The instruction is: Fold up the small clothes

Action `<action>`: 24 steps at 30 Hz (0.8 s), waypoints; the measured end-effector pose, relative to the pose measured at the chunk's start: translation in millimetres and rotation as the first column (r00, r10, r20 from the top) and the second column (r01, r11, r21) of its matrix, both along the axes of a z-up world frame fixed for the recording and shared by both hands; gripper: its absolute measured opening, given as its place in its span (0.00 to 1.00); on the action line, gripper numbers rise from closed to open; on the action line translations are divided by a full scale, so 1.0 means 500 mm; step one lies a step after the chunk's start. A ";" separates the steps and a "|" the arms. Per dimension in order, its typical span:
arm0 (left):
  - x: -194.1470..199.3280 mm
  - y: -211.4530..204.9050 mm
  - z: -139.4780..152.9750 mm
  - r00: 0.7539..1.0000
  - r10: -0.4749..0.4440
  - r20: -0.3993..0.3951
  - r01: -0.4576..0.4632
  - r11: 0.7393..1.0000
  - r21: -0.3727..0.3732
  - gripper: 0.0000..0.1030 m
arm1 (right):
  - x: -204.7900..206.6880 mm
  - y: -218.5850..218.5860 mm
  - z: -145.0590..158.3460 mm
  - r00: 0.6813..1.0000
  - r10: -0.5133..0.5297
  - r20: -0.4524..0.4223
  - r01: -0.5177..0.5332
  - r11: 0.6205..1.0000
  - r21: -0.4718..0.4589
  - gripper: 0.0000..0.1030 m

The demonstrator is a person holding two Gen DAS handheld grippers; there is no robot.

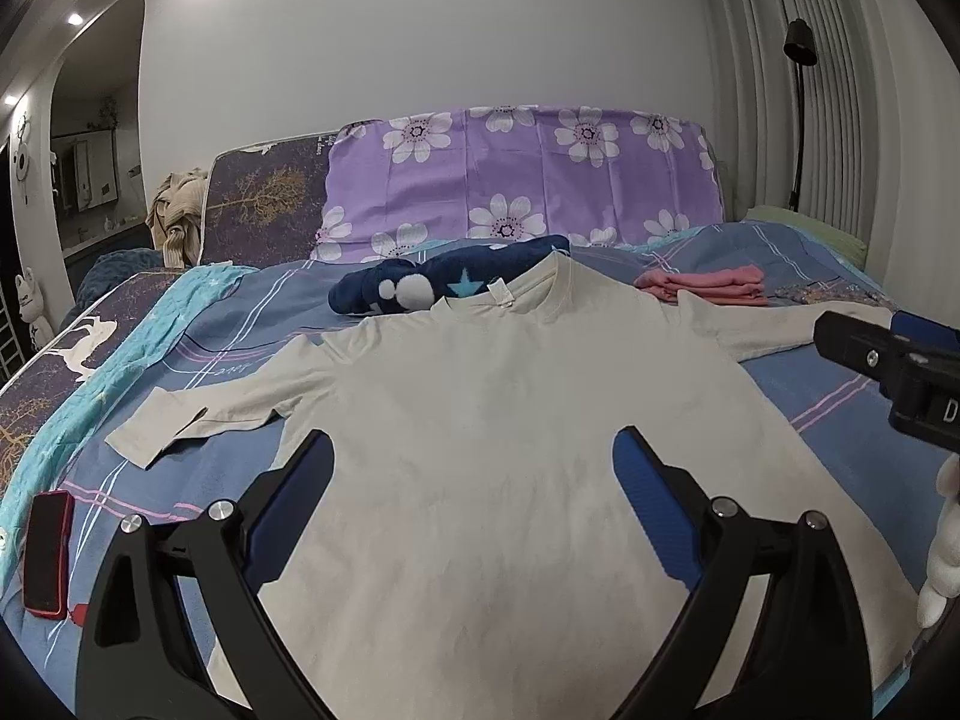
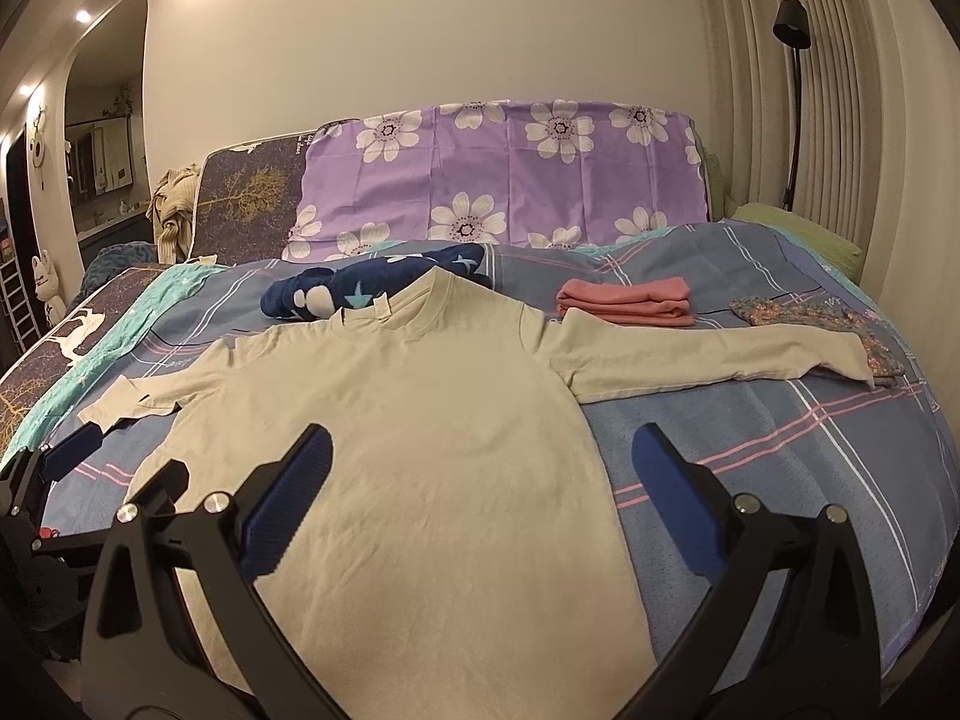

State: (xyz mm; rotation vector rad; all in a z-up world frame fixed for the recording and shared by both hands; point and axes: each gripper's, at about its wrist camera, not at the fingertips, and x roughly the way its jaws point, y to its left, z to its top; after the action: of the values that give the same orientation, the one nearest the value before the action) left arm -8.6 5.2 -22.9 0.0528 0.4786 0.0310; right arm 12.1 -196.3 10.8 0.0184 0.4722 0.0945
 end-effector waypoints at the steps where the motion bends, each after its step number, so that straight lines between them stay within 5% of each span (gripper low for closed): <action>1: 0.002 0.001 -0.002 1.000 -0.008 -0.012 0.008 1.000 -0.006 0.92 | 0.000 0.000 0.000 1.000 -0.001 0.000 0.001 1.000 0.002 0.98; 6: 0.014 0.008 -0.025 0.997 -0.008 -0.080 0.007 1.000 -0.014 0.82 | 0.000 0.004 -0.004 1.000 0.002 0.001 -0.002 1.000 -0.004 0.98; 24: 0.010 0.016 -0.034 0.997 -0.005 -0.081 0.004 1.000 -0.023 0.82 | 0.000 0.010 -0.004 1.000 0.000 0.005 0.000 1.000 -0.013 0.98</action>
State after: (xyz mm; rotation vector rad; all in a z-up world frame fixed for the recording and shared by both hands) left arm -3.3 13.3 -40.0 0.0324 0.5603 0.0189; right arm 12.1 -191.4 8.7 0.0056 0.4675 0.0918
